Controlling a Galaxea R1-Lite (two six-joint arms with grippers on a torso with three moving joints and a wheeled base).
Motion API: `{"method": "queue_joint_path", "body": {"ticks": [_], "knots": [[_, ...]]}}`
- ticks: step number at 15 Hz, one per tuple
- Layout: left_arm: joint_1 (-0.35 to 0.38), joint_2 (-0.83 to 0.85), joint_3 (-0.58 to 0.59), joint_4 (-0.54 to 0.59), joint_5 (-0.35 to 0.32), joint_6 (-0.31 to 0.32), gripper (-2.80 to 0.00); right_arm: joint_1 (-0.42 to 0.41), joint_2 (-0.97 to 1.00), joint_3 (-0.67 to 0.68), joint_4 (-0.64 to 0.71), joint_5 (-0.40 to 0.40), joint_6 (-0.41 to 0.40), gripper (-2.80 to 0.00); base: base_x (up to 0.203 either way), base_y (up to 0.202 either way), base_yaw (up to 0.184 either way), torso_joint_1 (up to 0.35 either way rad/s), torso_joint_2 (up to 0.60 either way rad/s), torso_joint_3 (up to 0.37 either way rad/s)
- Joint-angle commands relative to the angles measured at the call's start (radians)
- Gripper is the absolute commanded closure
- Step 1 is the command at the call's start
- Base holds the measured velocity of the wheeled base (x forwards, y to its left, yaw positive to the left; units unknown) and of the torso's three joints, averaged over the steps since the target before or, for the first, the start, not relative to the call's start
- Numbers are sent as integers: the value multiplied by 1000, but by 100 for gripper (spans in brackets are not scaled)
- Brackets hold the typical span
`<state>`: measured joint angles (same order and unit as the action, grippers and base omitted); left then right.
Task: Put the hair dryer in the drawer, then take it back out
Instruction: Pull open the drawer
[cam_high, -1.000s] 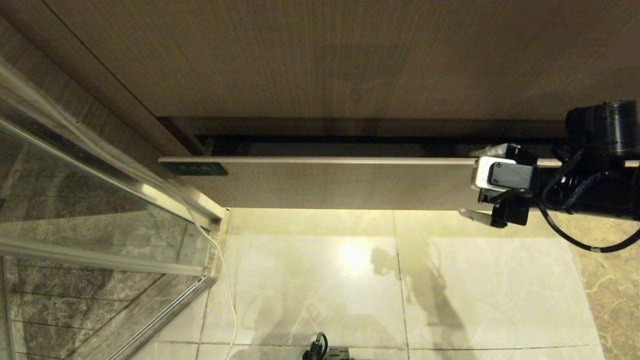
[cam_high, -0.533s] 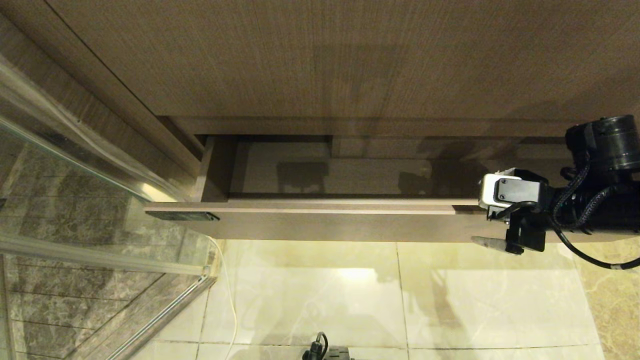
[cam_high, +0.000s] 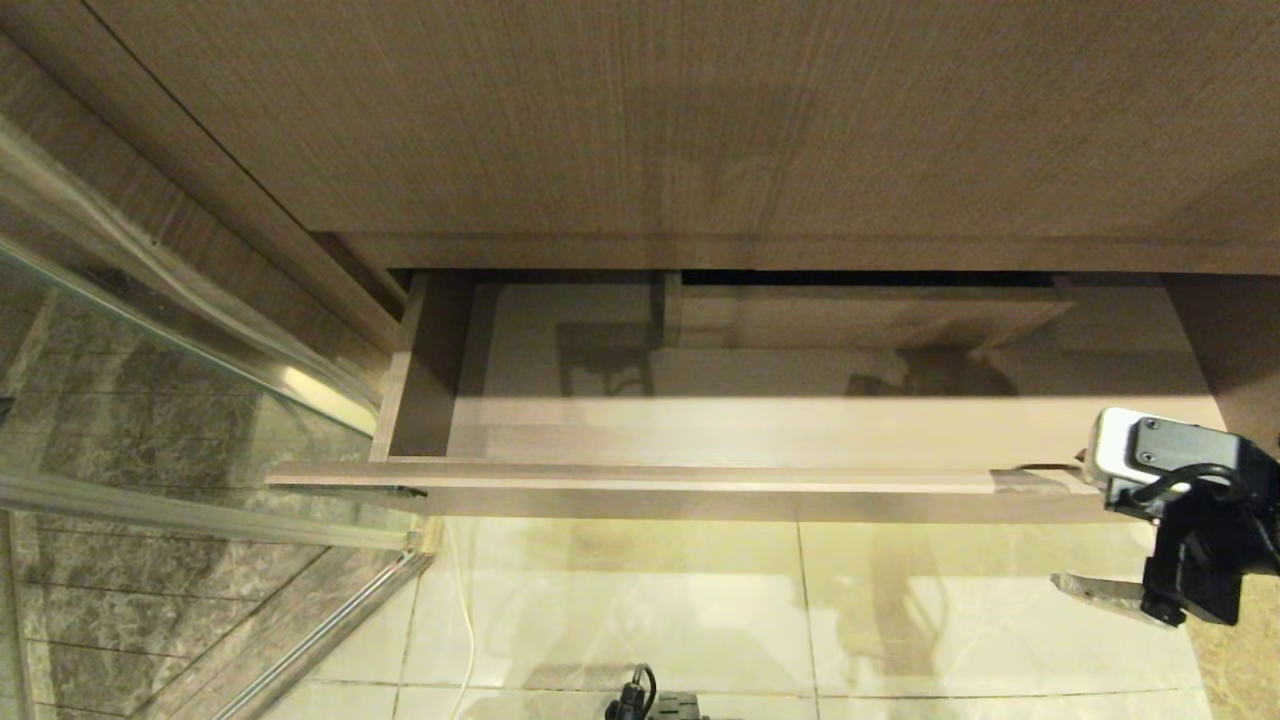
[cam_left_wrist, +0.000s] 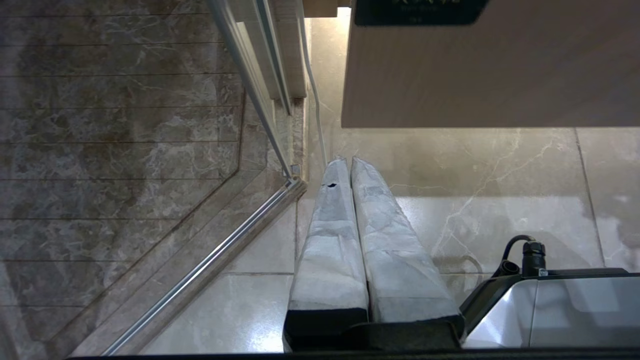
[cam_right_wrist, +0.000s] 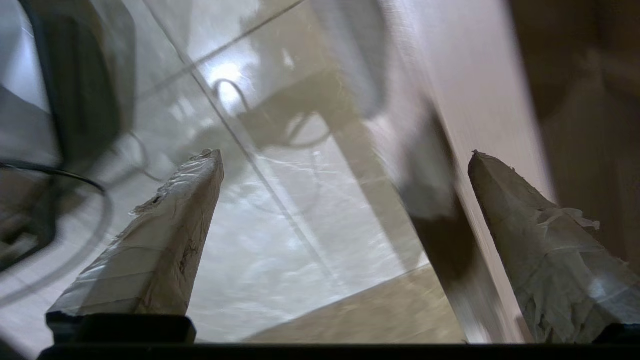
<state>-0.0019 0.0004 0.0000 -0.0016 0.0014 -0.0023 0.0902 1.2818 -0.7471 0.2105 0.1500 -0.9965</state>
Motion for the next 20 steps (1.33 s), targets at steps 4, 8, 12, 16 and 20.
{"method": "queue_joint_path", "body": {"ticks": [4,8,12,16,20], "knots": [[-1,0,2,0,0,-1,0,-40,-269,26,68,5,89,-280,0,0,0,0,0,0],[-1,0,2,0,0,-1,0,-50,-417,15,185,35,89,0,0,0,0,0,0,0],[-1,0,0,0,0,-1,0,-76,-480,-9,203,37,203,0,0,0,0,0,0,0],[-1,0,1,0,0,0,0,-87,-548,-19,171,32,565,0,0,0,0,0,0,0],[-1,0,0,0,0,-1,0,-105,-637,60,111,-1,618,0,0,0,0,0,0,0]]}}
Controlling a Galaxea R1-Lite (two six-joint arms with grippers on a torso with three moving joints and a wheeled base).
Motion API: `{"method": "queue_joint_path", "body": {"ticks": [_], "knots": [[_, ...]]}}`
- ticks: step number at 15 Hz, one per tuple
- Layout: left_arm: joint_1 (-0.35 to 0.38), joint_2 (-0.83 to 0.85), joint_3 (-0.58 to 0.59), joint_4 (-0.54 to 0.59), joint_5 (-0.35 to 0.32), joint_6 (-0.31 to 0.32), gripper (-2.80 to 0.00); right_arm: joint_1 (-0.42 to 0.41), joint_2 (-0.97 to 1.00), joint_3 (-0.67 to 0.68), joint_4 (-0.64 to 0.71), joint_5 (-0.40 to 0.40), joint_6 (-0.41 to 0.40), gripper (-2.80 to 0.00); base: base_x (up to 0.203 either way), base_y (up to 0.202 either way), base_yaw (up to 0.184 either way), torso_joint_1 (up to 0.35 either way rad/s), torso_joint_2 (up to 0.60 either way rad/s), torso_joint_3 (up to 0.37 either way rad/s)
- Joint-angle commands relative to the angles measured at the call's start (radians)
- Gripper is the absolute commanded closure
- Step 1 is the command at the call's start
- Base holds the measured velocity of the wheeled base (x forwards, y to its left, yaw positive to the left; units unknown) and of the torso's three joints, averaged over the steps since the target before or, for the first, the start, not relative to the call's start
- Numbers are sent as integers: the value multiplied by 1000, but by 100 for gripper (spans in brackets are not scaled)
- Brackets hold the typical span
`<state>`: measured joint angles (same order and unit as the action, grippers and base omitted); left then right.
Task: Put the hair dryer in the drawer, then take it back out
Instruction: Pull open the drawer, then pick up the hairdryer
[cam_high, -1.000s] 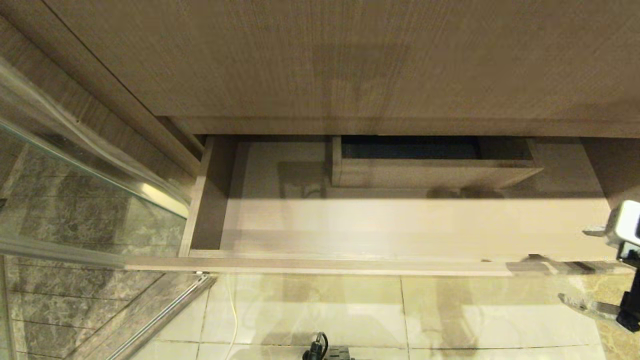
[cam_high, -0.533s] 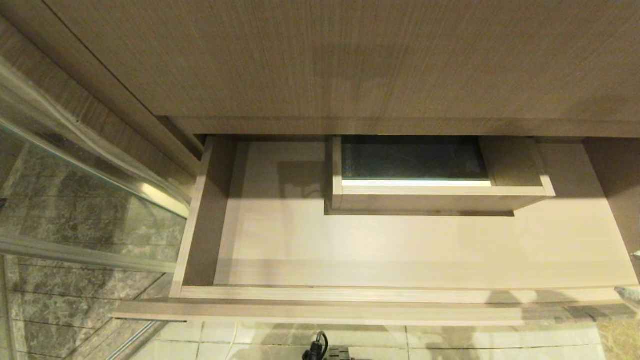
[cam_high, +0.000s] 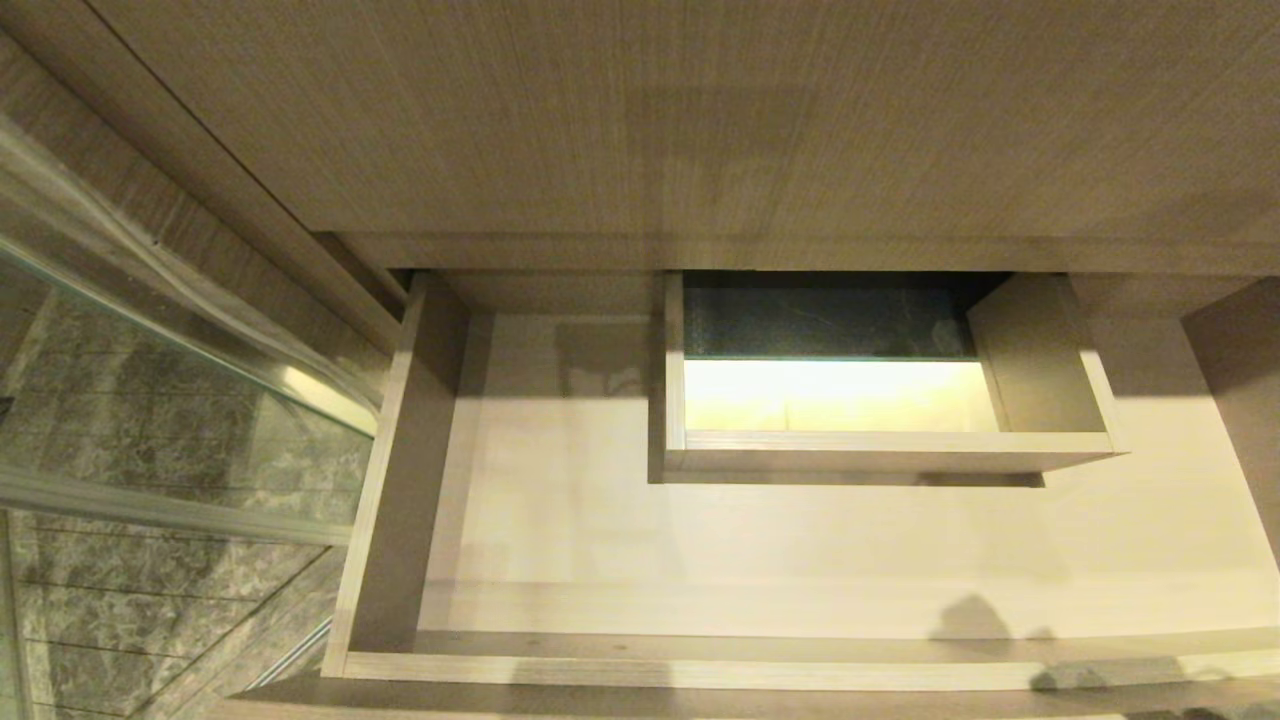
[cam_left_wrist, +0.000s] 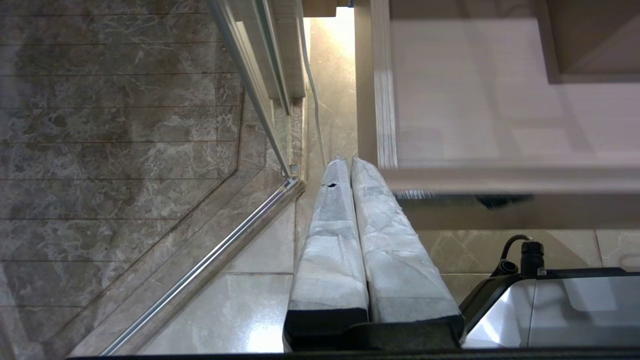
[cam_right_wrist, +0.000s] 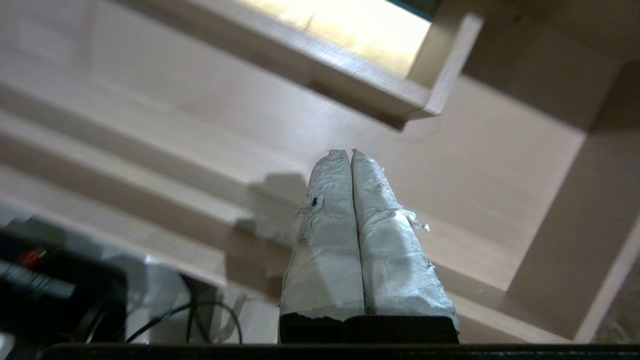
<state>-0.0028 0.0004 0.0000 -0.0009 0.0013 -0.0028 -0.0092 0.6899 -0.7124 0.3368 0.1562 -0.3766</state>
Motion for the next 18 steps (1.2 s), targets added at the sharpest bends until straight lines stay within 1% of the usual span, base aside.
{"method": "queue_joint_path", "body": {"ticks": [1,3,4,8,11,13,15,18], "knots": [[0,0,0,-1,0,0,0,-10,-65,56,-69,-57,4,0,0,0,0,0,0,0],[0,0,2,-1,0,0,0,-13,-100,87,-120,-184,10,0,0,0,0,0,0,0],[0,0,0,-1,0,1,0,-23,-118,93,-133,-216,16,0,0,0,0,0,0,0],[0,0,2,-1,0,0,0,-48,-176,120,-153,-219,25,0,0,0,0,0,0,0],[0,0,1,-1,0,0,0,-49,-193,132,-165,-209,16,0,0,0,0,2,-9,-9],[0,0,0,-1,0,0,0,-49,-210,134,-164,-210,20,0,0,0,0,49,-230,-167],[0,0,2,-1,0,0,0,-49,-222,135,-164,-210,21,0,-4,-1,85,152,-280,-248],[0,0,0,-1,0,0,0,-49,-235,142,-168,-208,19,0,3,-9,196,43,-521,-260]]}}
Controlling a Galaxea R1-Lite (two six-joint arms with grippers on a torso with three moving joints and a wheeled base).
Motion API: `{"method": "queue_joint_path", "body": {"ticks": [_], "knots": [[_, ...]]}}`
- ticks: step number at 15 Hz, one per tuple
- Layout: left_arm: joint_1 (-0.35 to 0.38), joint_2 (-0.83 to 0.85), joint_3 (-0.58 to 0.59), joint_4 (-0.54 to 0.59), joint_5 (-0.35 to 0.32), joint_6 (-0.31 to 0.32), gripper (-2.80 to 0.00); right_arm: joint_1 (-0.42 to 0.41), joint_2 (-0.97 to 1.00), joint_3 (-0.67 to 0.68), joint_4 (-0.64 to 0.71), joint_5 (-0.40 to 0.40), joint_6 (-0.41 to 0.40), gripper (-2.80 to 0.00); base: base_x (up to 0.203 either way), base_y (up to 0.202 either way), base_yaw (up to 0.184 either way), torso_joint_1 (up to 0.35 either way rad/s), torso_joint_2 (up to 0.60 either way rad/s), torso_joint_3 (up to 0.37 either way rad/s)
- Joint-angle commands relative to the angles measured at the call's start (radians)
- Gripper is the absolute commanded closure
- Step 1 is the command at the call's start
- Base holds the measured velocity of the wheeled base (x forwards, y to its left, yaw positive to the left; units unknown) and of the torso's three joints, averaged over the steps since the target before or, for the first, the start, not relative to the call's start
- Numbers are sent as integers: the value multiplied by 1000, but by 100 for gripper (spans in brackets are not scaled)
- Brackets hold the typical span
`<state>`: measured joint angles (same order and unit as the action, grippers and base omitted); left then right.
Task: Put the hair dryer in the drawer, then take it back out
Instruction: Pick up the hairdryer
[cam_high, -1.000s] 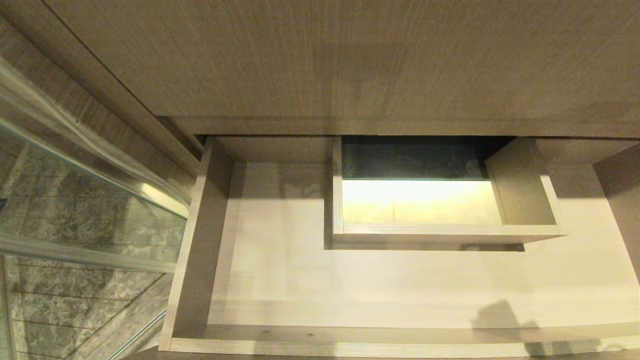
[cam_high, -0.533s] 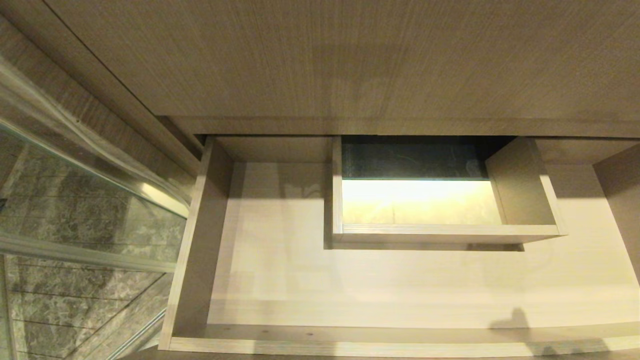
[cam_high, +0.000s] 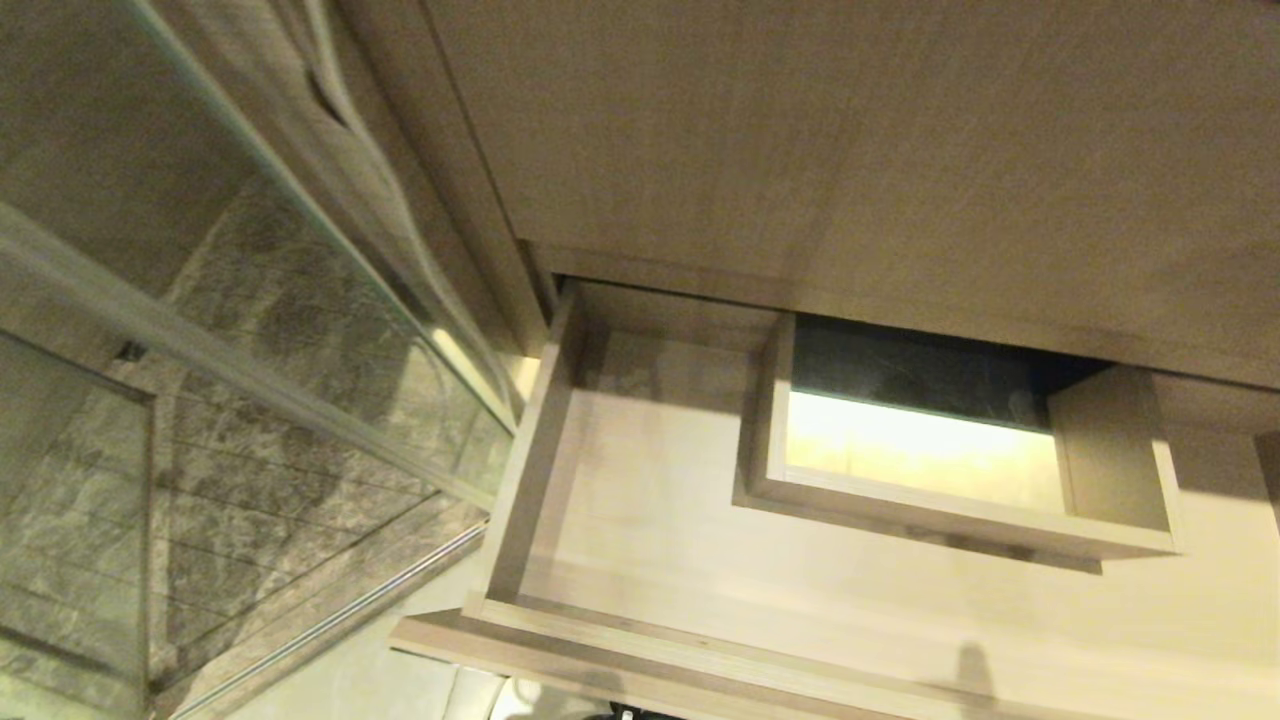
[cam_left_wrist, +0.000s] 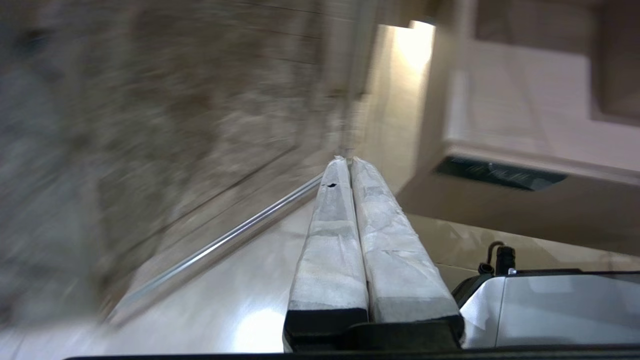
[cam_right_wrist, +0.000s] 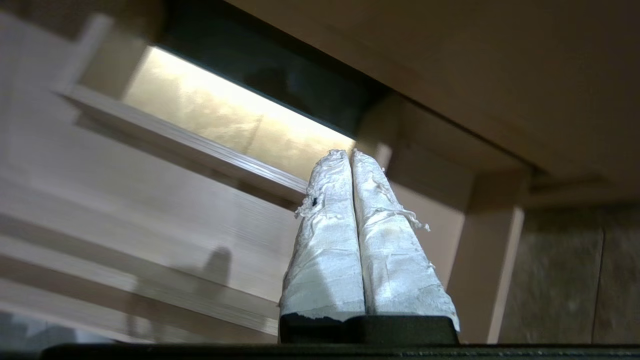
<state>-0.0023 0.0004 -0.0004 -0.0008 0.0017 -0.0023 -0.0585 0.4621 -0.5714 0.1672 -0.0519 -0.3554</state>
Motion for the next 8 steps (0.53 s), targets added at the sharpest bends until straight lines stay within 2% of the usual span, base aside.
{"method": "queue_joint_path", "body": {"ticks": [1,4,8], "knots": [[-1,0,1,-1,0,0,0,0,-9,1,4,-2,-6,0,0,-20,183,85,-465,-267],[-1,0,2,-1,0,-1,0,-3,-17,-5,43,-10,3,0,3,0,133,241,-247,-135],[-1,0,2,-1,0,0,0,-3,-20,-11,44,3,4,0,1,1,15,55,-29,-20]]}}
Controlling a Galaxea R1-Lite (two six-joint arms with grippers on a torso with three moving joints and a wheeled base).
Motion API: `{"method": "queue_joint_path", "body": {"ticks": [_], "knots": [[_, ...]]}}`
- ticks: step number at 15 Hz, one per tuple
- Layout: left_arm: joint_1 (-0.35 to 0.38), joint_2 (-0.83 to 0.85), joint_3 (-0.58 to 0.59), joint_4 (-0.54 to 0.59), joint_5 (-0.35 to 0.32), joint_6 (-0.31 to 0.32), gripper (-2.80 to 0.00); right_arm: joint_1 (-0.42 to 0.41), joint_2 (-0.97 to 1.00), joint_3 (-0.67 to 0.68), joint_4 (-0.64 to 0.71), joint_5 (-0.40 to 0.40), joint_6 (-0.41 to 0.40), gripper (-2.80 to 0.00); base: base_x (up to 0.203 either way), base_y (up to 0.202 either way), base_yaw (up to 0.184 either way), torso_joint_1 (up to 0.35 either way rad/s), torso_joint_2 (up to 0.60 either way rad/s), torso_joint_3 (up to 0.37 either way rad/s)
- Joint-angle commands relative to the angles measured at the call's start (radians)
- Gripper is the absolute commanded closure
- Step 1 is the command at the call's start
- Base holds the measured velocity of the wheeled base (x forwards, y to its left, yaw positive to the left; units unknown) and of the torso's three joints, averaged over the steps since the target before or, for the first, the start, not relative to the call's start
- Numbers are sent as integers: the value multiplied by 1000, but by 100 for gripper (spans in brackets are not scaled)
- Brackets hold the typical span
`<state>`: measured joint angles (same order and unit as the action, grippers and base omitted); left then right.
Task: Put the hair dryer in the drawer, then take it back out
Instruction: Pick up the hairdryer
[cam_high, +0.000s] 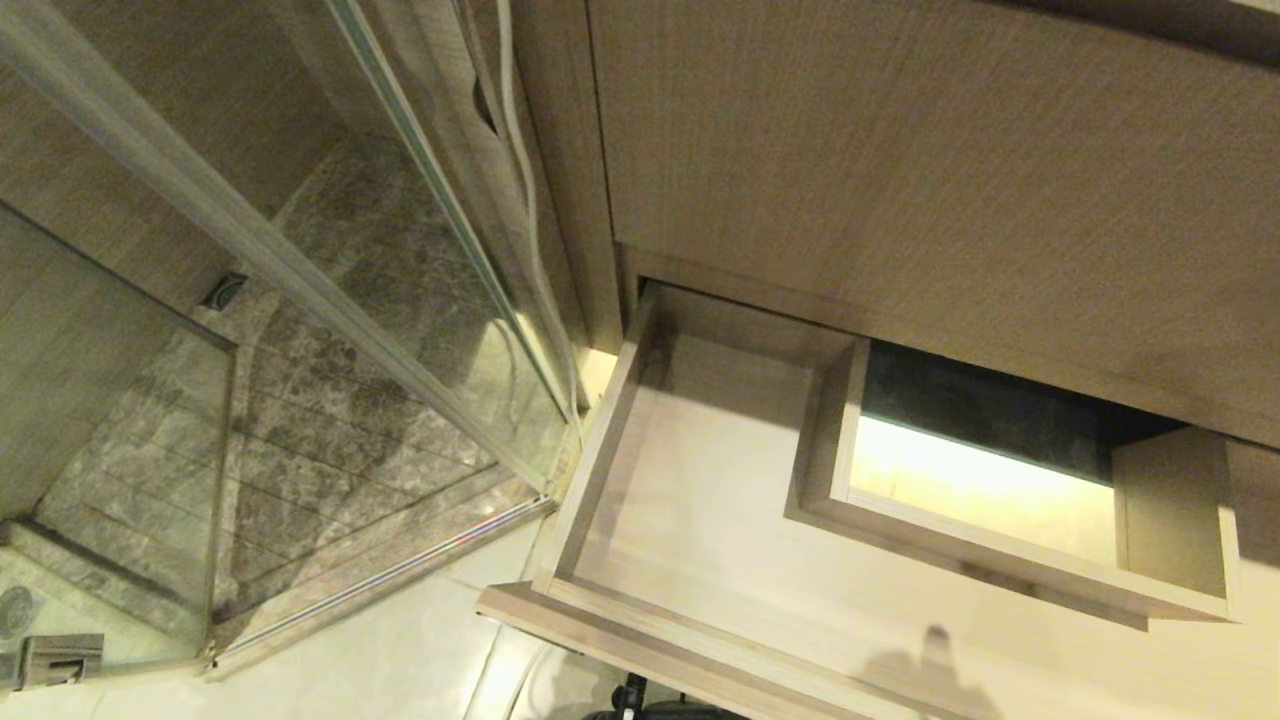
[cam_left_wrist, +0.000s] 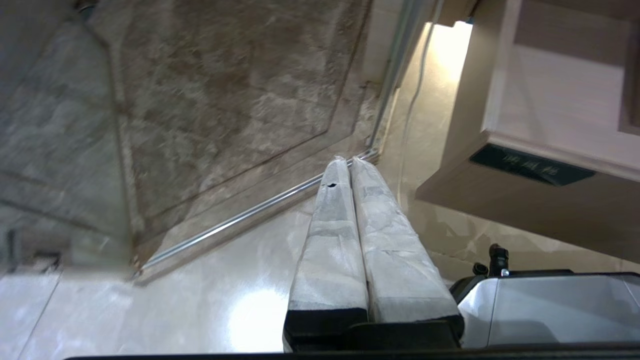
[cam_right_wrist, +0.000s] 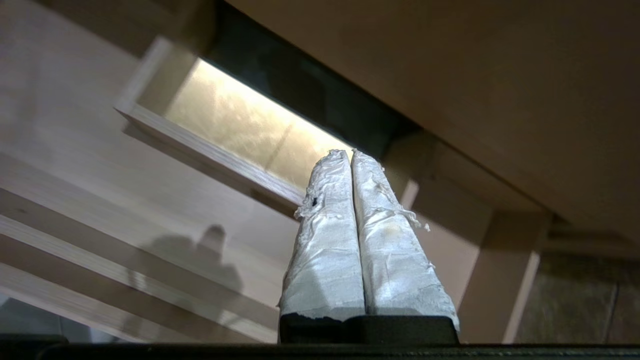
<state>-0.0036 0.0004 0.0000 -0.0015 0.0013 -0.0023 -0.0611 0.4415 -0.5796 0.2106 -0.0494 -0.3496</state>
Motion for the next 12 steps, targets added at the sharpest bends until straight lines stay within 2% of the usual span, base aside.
{"method": "queue_joint_path", "body": {"ticks": [1,9,12], "knots": [[1,0,0,0,0,-1,0,0,1,-1,2,-1,-2,0,0,7,-98,18,1,1],[1,0,1,0,0,0,0,0,-7,7,-5,-10,-6,0,0,8,-172,7,1,-1],[1,0,0,0,0,-1,0,0,-9,9,-11,-10,-3,0,0,4,-63,0,3,1]]}}
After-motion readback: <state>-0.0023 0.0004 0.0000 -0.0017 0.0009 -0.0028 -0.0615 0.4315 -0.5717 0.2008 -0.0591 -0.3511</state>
